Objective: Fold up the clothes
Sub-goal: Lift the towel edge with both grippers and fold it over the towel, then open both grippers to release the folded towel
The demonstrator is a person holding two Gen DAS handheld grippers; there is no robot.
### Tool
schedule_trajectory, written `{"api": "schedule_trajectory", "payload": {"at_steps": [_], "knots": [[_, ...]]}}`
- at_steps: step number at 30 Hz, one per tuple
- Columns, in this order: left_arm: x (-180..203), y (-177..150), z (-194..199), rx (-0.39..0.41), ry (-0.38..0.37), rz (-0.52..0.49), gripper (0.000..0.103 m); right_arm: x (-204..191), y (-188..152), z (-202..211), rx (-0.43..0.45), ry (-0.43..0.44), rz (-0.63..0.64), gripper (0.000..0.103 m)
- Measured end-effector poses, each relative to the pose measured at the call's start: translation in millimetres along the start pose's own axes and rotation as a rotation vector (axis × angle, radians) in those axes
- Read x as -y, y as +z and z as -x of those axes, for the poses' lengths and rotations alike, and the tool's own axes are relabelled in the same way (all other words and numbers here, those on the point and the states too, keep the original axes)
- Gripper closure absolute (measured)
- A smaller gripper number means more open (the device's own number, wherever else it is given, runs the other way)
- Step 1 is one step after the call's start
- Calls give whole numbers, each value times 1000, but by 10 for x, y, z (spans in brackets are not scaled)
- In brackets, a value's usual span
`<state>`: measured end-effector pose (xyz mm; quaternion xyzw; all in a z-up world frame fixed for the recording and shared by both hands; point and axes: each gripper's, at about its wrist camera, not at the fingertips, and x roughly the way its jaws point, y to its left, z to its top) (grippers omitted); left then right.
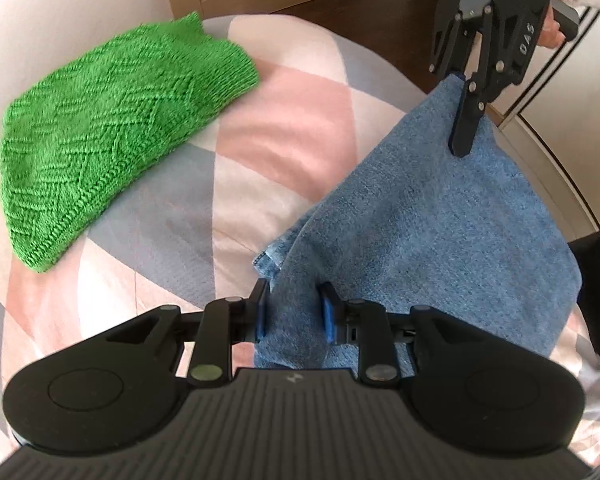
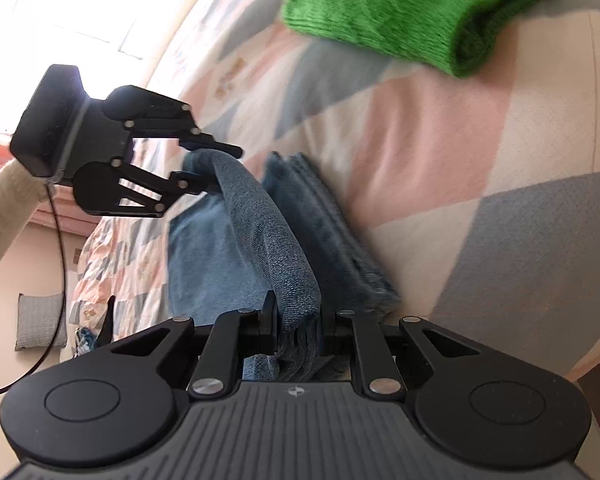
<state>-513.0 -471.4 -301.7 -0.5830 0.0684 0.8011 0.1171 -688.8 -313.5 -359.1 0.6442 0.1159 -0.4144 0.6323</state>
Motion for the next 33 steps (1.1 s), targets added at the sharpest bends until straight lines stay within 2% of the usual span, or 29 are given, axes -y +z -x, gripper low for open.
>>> {"api": "schedule_trajectory", "payload": {"at_steps": [2,3,6,8,9,11,13,15,16,17,19,20,22,24,28,33], "knots": [[-59,7,-62,-3,15,43,66,89,-21,-84,-5,-15,-27,88],[-86,1,-66,-1,21,67,66,125,-34,-110,2,-14,-40,89],[-140,-43,16,23,53,151,66,184,-92,-100,43,2,-97,89],[-133,-93,172,70,103,236,68,111,-171,-51,93,-31,-86,87],[-122,-123,274,110,130,291,72,57,-220,-21,127,-59,-73,85],[-107,-206,511,205,163,426,73,-81,-320,25,198,-129,-50,84],[-51,-274,703,284,199,544,75,-220,-434,79,287,-229,-35,76],[49,-263,769,324,193,577,77,-406,-557,113,379,-400,31,56],[106,-237,740,329,186,570,77,-514,-617,116,423,-486,78,58],[152,-205,660,316,187,550,79,-658,-700,115,467,-566,147,65],[233,-138,455,275,203,502,83,-918,-864,65,522,-623,316,69],[240,-121,347,260,210,497,87,-1014,-920,6,531,-607,373,69],[214,-141,171,264,213,523,88,-1095,-971,-183,497,-606,474,70],[203,-173,23,266,230,539,88,-1010,-987,-364,477,-647,518,73],[115,-218,-277,240,240,557,87,-672,-962,-578,441,-642,515,73],[101,-176,-398,228,293,575,87,-389,-835,-527,436,-555,409,73]]}}
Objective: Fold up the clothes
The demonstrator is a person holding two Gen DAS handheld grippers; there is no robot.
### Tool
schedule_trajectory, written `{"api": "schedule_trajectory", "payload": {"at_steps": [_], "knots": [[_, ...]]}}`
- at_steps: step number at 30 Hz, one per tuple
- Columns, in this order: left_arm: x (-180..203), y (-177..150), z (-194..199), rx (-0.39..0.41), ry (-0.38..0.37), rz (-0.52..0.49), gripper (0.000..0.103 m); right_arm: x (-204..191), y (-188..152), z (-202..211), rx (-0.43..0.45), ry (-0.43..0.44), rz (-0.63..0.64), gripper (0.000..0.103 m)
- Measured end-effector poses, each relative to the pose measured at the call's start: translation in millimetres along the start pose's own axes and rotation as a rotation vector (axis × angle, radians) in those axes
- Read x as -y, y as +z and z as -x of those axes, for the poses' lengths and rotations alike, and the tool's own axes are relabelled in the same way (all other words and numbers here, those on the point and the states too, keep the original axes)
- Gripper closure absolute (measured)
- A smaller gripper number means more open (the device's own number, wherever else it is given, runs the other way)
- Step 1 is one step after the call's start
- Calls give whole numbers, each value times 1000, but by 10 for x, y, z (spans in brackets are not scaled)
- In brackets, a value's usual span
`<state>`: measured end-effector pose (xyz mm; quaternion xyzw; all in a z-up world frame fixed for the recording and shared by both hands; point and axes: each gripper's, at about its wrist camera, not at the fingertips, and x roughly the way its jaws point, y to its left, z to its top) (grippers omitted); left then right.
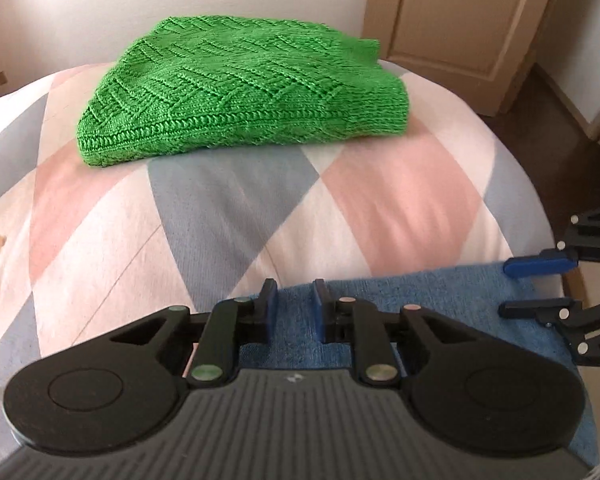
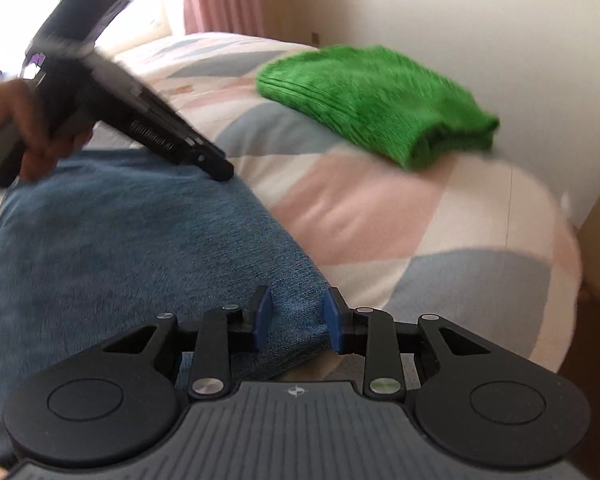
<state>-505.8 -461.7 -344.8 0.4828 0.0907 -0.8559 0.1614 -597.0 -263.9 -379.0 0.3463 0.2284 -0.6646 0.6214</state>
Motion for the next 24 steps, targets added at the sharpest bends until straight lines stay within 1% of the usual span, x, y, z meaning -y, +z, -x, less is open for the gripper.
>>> {"api": "schedule_trajectory", "payload": {"at_steps": [2,5,10,15,17,18,20,21,22,23,24], "knots": [[51,20,-24,-5,27,-8,87,64,-3,-6,-5,20,-26,73],[112,35,-76,-9,57,-18,87,60,-5,-13,-10,20,-13,73],[140,46,-137,-3,74,-33,87,60,-4,-18,-18,14,-27,72],[204,78,-144,-14,104,-63,86,-1,1,-5,-24,-9,-12,72],[236,87,-50,-17,126,-70,85,-35,21,-6,-32,-24,-1,70],[244,78,29,-15,135,-57,85,-52,37,-5,-38,-32,2,69],[99,-62,300,-1,134,19,85,-81,96,14,-60,-53,0,66],[8,-146,449,8,132,63,85,-105,144,40,-74,-93,7,49],[-83,-231,597,16,130,108,85,-124,191,84,-80,-145,1,39],[-174,-315,746,24,127,152,85,-137,227,171,-60,-164,-17,40],[-240,-434,904,31,130,181,85,-170,243,302,-14,-167,-32,52]]}}
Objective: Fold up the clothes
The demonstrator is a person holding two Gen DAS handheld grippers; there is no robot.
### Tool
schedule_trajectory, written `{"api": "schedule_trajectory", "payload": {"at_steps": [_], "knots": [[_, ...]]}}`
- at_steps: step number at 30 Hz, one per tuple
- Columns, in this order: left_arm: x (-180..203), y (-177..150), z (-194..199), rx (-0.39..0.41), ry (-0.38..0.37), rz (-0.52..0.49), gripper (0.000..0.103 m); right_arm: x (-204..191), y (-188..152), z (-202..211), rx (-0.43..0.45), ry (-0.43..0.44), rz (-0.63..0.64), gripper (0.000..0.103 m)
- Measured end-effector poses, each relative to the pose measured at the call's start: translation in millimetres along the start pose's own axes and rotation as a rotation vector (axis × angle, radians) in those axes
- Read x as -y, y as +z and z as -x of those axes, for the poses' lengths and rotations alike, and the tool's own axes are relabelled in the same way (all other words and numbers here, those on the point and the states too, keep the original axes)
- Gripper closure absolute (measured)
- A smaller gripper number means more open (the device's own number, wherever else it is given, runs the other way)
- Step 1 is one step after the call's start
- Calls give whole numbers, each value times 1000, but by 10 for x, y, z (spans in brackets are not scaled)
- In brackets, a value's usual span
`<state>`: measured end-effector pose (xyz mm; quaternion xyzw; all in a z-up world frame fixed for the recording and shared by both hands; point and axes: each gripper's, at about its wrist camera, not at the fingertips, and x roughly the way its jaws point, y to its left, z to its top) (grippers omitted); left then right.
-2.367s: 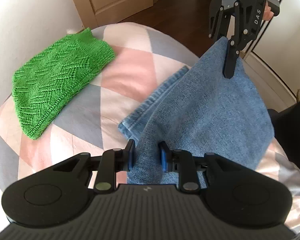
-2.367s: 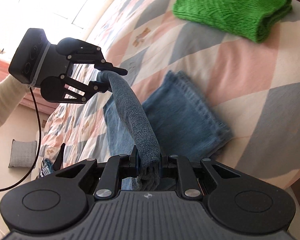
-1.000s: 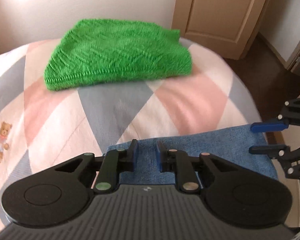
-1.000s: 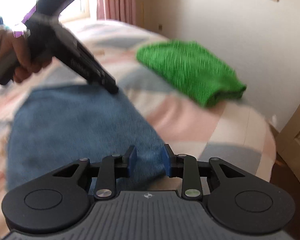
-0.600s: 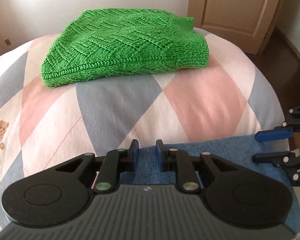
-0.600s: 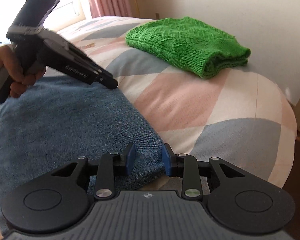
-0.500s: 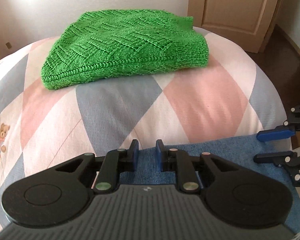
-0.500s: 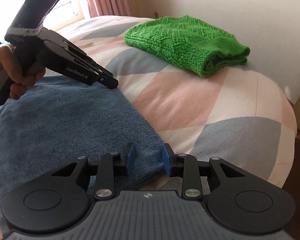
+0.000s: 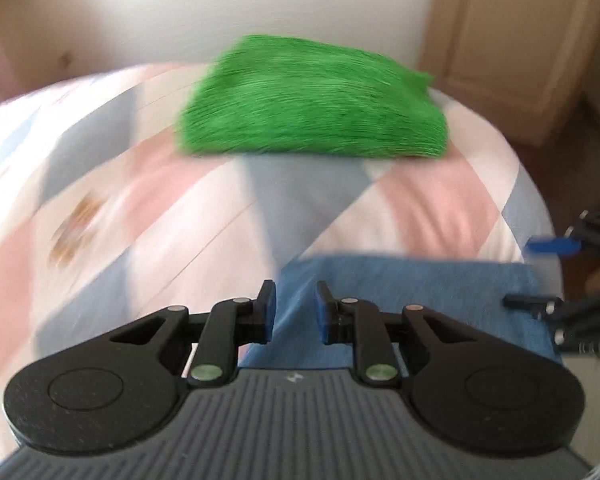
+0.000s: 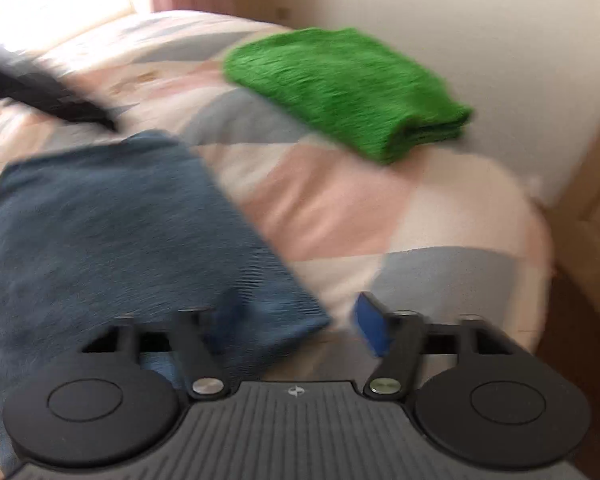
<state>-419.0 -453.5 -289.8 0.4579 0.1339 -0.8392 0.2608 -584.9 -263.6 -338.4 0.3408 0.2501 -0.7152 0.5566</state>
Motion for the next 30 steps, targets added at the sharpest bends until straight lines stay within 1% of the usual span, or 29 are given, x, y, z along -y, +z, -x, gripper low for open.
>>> {"api": "schedule_trajectory", "payload": {"at_steps": [1,2,4,5,7,9,11,12,14,15,16,17,19,22,23,25,27,28,30], "knots": [[-96,-121,158,4,5,21,86,-65,-8,153,44,-10,3,57],[-158,-245,312,10,10,31,86,-133,-19,307,86,-17,7,58],[-199,-491,544,27,6,42,86,-347,-114,608,146,20,30,58],[-215,-614,651,36,3,48,86,-474,-187,726,162,48,45,58],[-204,-815,725,46,2,54,86,-740,-368,874,165,97,82,58],[-130,-971,691,58,-16,55,86,-975,-569,905,154,122,124,58],[-52,-1092,612,71,-38,61,86,-1135,-762,840,125,118,161,60],[-12,-1149,552,72,-33,56,85,-1184,-858,766,100,116,180,60],[57,-1256,391,56,-12,51,84,-1222,-1041,562,47,108,224,61],[67,-1307,304,48,-7,55,84,-1198,-1099,449,13,117,222,61],[68,-1358,228,44,-5,60,83,-1156,-1144,415,11,120,208,62],[53,-1395,194,51,-3,68,81,-1132,-1124,410,11,128,206,62],[-24,-1415,249,65,-18,121,82,-1107,-1068,449,-8,129,208,63],[-59,-1475,484,74,8,152,84,-1082,-1008,575,-18,104,196,63],[-57,-1508,575,75,3,175,86,-1079,-986,629,-12,93,192,63],[-32,-1587,743,83,-36,234,86,-1092,-966,782,31,91,185,63],[108,-1666,844,93,-77,257,86,-1137,-964,866,51,127,192,63],[209,-1701,881,100,-99,258,86,-1170,-972,898,54,148,201,63],[432,-1768,887,115,-144,253,86,-1241,-1007,864,14,176,234,64]]}}
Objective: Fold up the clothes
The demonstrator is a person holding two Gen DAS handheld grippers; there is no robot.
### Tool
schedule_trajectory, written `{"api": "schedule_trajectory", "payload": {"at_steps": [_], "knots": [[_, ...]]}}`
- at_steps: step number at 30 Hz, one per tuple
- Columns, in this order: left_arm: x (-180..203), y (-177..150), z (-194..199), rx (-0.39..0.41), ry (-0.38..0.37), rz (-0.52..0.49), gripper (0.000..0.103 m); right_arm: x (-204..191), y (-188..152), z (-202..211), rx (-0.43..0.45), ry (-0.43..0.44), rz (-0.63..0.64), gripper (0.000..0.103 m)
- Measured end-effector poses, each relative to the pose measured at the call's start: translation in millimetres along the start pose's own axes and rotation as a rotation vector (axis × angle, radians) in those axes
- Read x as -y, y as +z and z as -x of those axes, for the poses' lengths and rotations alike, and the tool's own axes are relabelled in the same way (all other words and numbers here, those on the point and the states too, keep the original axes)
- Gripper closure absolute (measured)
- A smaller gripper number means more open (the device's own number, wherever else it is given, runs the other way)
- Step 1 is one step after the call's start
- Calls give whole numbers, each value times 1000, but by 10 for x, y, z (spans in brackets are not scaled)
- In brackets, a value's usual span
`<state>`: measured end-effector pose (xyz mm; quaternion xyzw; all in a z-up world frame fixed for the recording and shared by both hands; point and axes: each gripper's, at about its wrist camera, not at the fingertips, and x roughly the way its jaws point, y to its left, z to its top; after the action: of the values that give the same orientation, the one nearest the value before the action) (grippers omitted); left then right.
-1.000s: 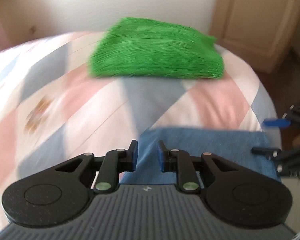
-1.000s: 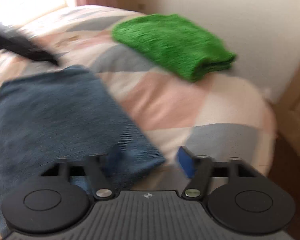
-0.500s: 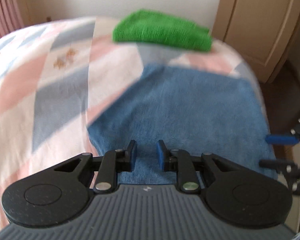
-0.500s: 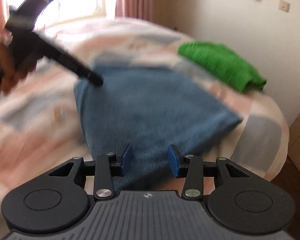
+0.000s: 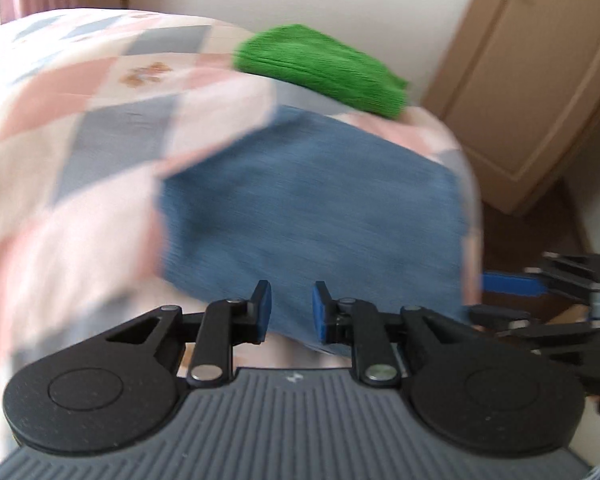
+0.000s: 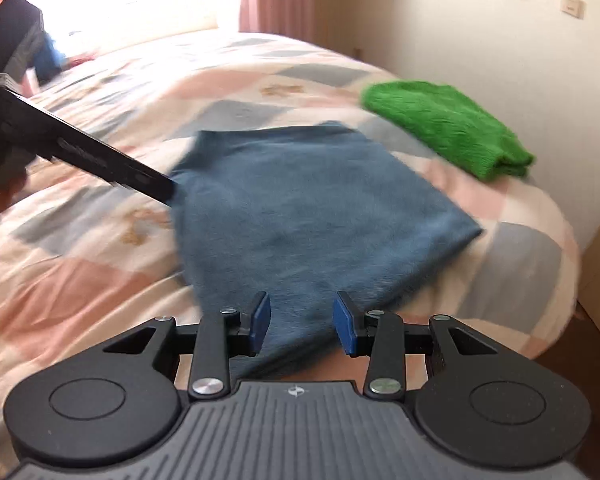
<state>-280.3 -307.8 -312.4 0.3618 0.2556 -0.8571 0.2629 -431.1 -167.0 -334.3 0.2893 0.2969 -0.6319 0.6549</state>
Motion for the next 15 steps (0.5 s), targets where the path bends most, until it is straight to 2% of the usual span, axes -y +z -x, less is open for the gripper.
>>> {"api": "schedule_trajectory", "payload": {"at_steps": [3,6,8,12,15], "knots": [[207,-217,-179,-17,-46,29,86,-12,-75,-176,-79,6,32,66],[303,-405,-363,-46,-13,44,85,147,-30,-212,-121,65,-22,66],[269,-403,-281,-27,-16,99,85,270,61,-158,-133,88,-41,66],[69,-245,-55,49,48,222,85,681,368,-1,-47,88,-95,65],[-74,-30,-14,118,113,291,85,992,627,-92,35,62,-32,65]]}}
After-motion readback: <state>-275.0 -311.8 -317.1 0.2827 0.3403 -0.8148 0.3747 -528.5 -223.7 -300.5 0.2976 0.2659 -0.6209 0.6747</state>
